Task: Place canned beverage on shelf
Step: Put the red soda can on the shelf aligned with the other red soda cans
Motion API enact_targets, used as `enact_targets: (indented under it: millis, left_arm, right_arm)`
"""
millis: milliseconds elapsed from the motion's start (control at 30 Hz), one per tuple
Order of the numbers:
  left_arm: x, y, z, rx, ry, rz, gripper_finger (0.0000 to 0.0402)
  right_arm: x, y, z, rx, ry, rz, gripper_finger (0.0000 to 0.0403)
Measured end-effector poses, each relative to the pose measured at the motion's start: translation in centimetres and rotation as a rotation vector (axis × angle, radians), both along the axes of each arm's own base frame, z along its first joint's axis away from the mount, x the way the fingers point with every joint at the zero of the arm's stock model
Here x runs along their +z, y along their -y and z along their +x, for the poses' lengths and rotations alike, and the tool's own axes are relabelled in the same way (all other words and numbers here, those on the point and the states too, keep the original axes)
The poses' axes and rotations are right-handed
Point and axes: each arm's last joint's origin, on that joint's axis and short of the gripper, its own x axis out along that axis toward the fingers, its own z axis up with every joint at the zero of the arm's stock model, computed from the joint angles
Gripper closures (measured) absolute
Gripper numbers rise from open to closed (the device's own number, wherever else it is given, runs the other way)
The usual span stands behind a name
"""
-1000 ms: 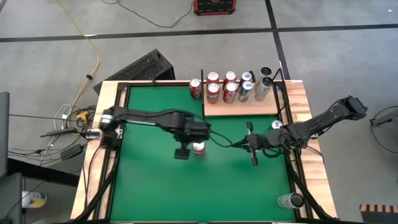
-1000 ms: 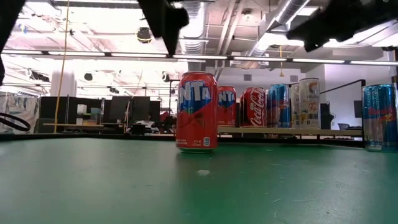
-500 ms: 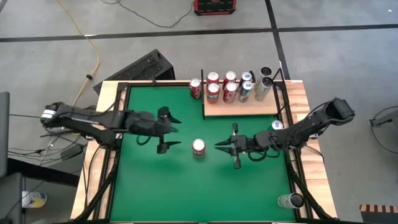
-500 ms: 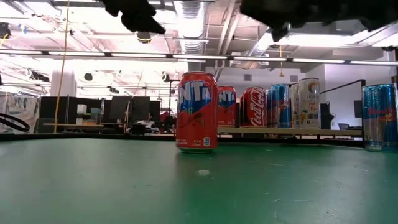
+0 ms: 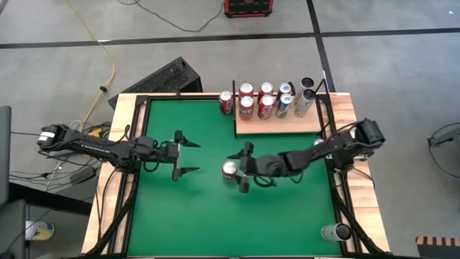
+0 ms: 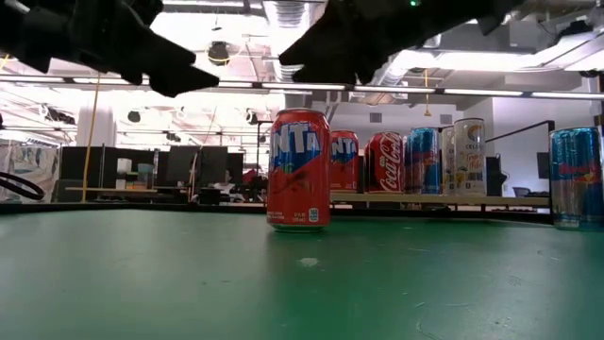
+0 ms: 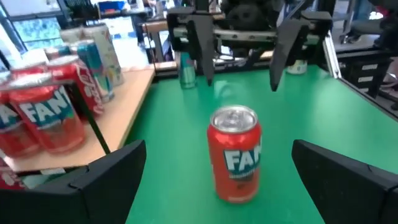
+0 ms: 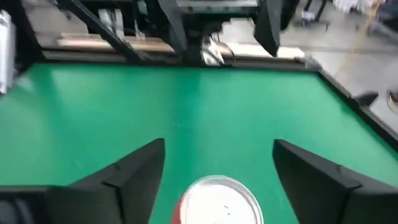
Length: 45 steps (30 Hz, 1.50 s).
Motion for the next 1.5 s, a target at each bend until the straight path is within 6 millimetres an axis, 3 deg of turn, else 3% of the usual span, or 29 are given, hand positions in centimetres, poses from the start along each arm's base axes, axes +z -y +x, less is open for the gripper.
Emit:
enact_targets:
  millis: [200, 433, 567, 733, 1067, 1500]
  left_arm:
    - [-0.2, 0.0, -0.2, -0.012, -0.007, 0.005, 0.0013]
    - [0.4, 0.0, -0.2, -0.011, 0.052, 0.035, 0.0013]
    - [0.5, 0.0, -0.2, -0.01, 0.062, 0.029, 0.0013]
    - [0.5, 0.0, -0.1, -0.013, 0.062, 0.01, 0.0013]
    - [0.1, 0.0, -0.2, -0.013, 0.026, -0.035, 0.0013]
    - [0.0, 0.0, -0.2, 0.008, 0.016, -0.043, 0.0013]
  right_arm:
    - [-0.3, 0.1, 0.8, -0.069, -0.085, 0.07, 0.0039]
    - [-1.1, -0.6, 0.1, -0.113, -0.103, 0.099, 0.0033]
    - [-0.4, -1.3, -1.0, -0.17, -0.038, 0.052, 0.0033]
    - [-1.1, -1.9, -2.0, -0.234, 0.045, 0.054, 0.0033]
    - [-2.1, -2.4, -1.8, -0.246, 0.164, 0.138, 0.0034]
    - [-7.3, -3.5, 0.5, -0.3, 0.243, 0.083, 0.0034]
